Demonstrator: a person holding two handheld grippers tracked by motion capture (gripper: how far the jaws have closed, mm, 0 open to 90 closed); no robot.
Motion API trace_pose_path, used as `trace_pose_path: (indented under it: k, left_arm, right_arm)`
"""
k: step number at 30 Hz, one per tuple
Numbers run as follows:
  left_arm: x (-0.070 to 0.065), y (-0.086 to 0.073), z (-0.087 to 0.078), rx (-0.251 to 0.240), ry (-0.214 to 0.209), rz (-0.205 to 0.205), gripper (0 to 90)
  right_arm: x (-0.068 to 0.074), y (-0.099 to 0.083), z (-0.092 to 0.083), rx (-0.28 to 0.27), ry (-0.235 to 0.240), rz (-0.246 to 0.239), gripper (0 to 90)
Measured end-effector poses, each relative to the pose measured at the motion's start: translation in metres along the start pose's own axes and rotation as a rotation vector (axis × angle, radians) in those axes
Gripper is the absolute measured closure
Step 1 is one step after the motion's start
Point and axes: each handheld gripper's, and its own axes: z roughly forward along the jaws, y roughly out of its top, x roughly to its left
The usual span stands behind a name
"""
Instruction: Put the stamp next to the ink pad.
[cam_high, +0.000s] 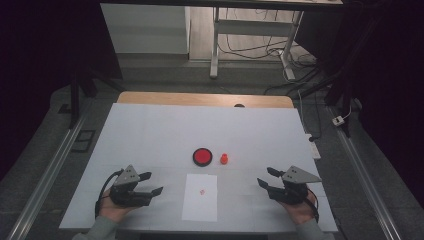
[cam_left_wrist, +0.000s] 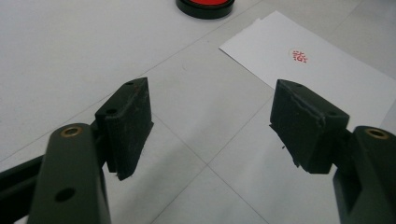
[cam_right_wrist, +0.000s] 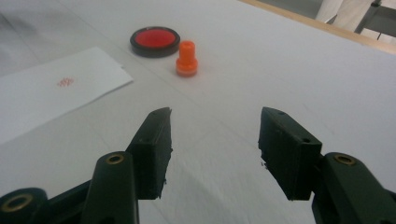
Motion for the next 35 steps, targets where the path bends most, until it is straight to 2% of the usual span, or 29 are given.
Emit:
trace_pose_path:
  k: [6, 11, 14, 20, 35]
  left_arm:
    - [0.000, 0.000, 0.001, 0.006, -0.001, -0.002, 29.6]
    - [0.000, 0.000, 0.002, 0.009, -0.001, -0.003, 29.6]
    - [0.000, 0.000, 0.003, 0.011, -0.001, -0.003, 29.6]
    - [0.000, 0.000, 0.003, 0.011, -0.003, -0.003, 29.6]
    - [0.000, 0.000, 0.002, 0.011, 0.000, -0.001, 29.6]
  right_arm:
    - [-0.009, -0.014, -0.013, 0.016, -0.014, 0.021, 43.8]
    - [-0.014, -0.016, -0.013, 0.022, -0.023, 0.021, 43.5]
    - [-0.012, -0.012, -0.013, 0.010, -0.017, 0.012, 43.5]
    - [-0.009, -0.011, -0.011, 0.021, -0.011, -0.009, 43.4]
    - [-0.008, -0.010, -0.010, 0.020, -0.013, -0.016, 43.4]
